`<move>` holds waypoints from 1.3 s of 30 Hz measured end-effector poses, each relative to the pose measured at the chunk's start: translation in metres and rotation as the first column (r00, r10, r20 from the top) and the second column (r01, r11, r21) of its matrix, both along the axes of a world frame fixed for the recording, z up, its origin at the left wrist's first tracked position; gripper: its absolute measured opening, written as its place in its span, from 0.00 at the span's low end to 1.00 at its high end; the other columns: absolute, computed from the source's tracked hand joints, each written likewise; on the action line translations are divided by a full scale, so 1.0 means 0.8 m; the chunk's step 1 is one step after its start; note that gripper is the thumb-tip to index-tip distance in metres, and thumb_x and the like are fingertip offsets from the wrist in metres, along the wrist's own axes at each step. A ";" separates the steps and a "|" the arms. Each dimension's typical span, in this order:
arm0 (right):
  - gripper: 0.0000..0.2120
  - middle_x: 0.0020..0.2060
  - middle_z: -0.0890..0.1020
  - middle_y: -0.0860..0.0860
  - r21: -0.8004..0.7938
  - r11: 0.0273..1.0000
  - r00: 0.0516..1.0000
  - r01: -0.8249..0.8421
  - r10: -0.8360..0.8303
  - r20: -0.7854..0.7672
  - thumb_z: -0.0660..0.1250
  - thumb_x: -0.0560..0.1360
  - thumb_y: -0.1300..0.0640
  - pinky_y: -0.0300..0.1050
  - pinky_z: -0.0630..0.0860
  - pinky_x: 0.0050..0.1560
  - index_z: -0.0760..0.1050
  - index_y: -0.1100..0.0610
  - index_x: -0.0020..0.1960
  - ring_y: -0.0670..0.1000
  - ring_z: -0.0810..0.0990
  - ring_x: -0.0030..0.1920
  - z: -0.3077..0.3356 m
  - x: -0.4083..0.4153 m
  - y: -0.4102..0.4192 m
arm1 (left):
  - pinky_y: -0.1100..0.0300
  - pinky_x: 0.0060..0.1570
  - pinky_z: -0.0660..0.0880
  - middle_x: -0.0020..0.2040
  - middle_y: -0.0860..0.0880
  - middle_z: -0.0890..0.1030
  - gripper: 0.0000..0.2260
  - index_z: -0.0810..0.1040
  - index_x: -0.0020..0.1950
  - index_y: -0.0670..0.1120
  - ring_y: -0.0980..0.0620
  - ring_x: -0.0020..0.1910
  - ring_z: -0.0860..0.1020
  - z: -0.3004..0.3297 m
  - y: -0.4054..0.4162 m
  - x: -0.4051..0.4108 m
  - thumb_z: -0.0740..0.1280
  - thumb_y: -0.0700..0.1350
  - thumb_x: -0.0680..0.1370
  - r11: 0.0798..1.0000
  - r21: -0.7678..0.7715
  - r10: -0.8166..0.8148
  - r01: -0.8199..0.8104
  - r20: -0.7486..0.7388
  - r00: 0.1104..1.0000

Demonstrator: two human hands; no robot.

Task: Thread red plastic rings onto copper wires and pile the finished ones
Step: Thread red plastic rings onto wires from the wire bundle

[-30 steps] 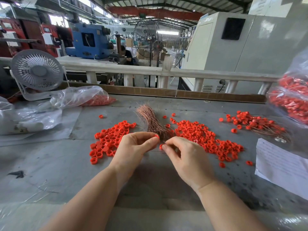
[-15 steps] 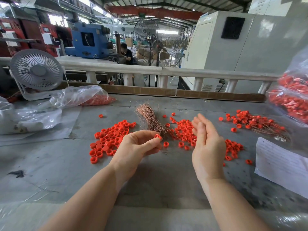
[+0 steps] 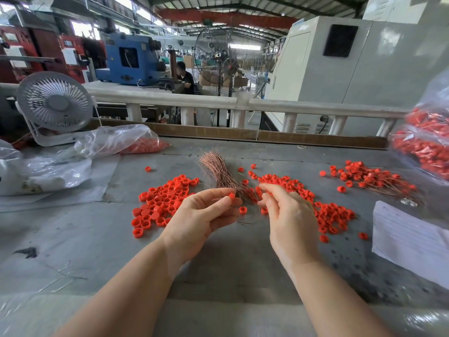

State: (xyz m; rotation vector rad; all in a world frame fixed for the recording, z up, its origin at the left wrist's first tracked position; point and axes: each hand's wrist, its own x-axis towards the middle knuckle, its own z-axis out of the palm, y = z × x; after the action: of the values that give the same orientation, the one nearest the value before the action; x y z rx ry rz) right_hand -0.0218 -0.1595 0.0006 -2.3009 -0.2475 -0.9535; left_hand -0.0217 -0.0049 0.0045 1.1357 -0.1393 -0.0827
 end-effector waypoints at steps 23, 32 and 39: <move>0.10 0.39 0.82 0.48 0.310 0.929 0.973 -0.201 0.225 -0.043 0.62 0.76 0.67 0.49 0.76 0.48 0.79 0.55 0.47 0.50 0.79 0.43 -0.002 0.008 0.001 | 0.66 0.38 0.78 0.35 0.46 0.83 0.12 0.80 0.47 0.40 0.54 0.36 0.83 0.000 0.000 0.001 0.64 0.26 0.72 0.992 0.061 0.112 -0.114 0.046 0.993; 0.11 0.36 0.77 0.39 0.329 0.920 0.967 -0.214 0.247 -0.063 0.62 0.76 0.67 0.44 0.74 0.46 0.80 0.55 0.48 0.46 0.76 0.40 -0.001 0.007 0.000 | 0.65 0.37 0.78 0.36 0.45 0.82 0.11 0.80 0.44 0.41 0.52 0.35 0.82 0.000 0.000 0.000 0.64 0.26 0.72 0.990 0.063 0.121 -0.125 0.063 0.991; 0.10 0.40 0.80 0.44 0.335 0.918 0.971 -0.213 0.238 -0.036 0.62 0.77 0.65 0.48 0.77 0.49 0.80 0.55 0.50 0.46 0.78 0.43 0.000 0.005 0.001 | 0.66 0.36 0.78 0.35 0.46 0.83 0.11 0.82 0.45 0.43 0.53 0.34 0.82 0.000 0.001 0.001 0.65 0.29 0.73 0.986 0.088 0.135 -0.139 0.046 0.990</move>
State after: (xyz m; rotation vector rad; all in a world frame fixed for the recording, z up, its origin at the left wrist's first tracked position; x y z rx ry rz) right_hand -0.0180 -0.1586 0.0008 -1.9480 -0.2914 -0.7272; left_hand -0.0211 -0.0042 0.0044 1.2352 -0.0934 0.0569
